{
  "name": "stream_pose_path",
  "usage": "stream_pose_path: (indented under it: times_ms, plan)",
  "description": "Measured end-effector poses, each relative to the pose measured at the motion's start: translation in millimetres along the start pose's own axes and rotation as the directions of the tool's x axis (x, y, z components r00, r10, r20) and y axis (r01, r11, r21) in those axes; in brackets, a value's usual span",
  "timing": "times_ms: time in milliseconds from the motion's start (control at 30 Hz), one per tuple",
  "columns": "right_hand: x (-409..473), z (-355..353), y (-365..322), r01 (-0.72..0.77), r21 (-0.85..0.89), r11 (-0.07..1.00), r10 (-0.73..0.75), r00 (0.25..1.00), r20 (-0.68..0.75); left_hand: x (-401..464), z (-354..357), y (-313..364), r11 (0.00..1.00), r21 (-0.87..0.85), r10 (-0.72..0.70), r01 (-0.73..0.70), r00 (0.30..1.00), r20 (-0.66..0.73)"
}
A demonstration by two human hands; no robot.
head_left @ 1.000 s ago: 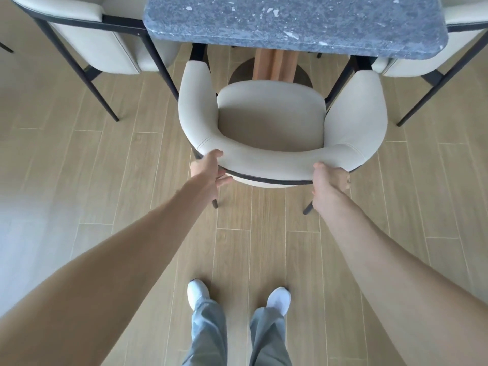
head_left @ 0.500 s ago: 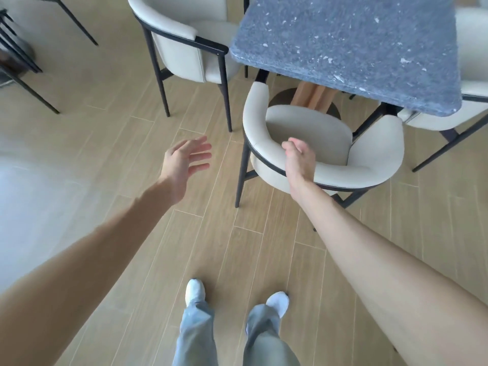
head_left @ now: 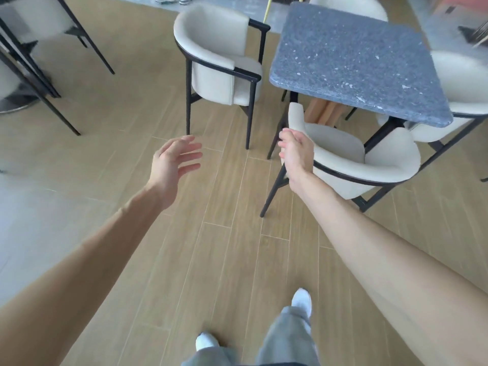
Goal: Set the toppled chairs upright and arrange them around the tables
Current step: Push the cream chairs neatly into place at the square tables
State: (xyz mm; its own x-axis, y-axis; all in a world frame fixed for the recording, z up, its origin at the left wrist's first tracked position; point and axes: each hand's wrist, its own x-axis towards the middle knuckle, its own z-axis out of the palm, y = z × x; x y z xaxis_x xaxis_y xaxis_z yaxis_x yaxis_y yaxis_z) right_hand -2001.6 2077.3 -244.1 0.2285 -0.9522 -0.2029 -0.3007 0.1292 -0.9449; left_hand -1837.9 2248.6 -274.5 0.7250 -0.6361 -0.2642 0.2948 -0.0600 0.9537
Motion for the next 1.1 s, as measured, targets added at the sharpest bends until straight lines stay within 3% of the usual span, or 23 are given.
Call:
stream_pose_path:
  times_ms: [233, 433, 833, 1100]
  plan:
    - [-61, 97, -40, -0.063, 0.054, 0.997, 0.062, 0.998, 0.027, 1, -102, 50, 0.999, -0.033, -0.015, 0.013, 0.999, -0.039]
    - [-49, 183, -69, -0.046, 0.149, 0.988, 0.051, 0.998, -0.027, 59, -154, 84, 0.999, -0.043, 0.022, -0.023, 1.000, -0.016]
    - [8, 344, -127, -0.099, 0.308, 0.946, 0.171, 0.961, -0.216, 252, -233, 151, 0.996, 0.073, -0.060, 0.048, 0.982, 0.179]
    - [51, 439, -156, -0.092, 0.396, 0.914, 0.269, 0.868, -0.418, 402, -256, 177, 0.987, 0.142, -0.124, 0.070, 0.901, 0.416]
